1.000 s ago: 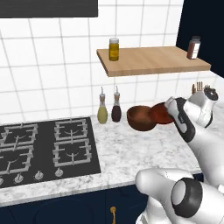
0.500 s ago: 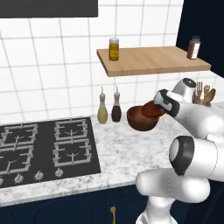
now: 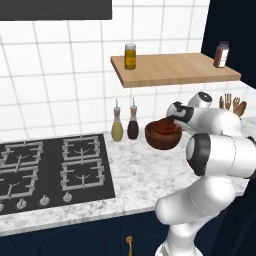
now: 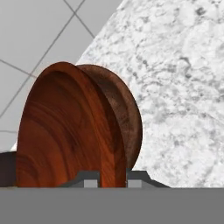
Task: Pick up the bowls on the counter and stack them on top of one another in the open cabinet. Place the smaller bowl on top of the larger bowl.
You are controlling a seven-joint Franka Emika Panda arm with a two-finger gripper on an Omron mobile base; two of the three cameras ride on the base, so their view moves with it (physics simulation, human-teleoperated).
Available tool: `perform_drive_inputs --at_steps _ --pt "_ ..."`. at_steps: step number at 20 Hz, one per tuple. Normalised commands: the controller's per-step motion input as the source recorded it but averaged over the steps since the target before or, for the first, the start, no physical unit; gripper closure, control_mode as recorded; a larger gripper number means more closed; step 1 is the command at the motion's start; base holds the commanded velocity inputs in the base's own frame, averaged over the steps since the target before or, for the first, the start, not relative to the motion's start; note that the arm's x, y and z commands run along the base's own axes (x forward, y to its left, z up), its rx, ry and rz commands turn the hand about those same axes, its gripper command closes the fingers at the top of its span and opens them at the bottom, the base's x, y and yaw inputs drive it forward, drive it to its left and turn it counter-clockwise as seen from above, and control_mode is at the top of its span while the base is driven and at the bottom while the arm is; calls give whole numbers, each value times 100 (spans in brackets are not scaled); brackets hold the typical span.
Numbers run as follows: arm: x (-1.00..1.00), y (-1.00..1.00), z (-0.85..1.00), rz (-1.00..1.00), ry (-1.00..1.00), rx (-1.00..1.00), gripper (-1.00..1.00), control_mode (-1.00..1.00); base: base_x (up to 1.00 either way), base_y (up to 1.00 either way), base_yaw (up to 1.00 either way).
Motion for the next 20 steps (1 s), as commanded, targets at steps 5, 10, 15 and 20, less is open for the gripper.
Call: perform_drive_inputs --at_steps 5,10,15,20 --pt "43 21 -31 0 0 4 100 -100 0 0 0" --pt "42 15 -30 0 0 0 100 -100 0 0 0" --pt "44 -2 -22 0 0 0 100 -100 0 0 0" --pt "4 -1 6 0 0 0 -100 -100 0 0 0"
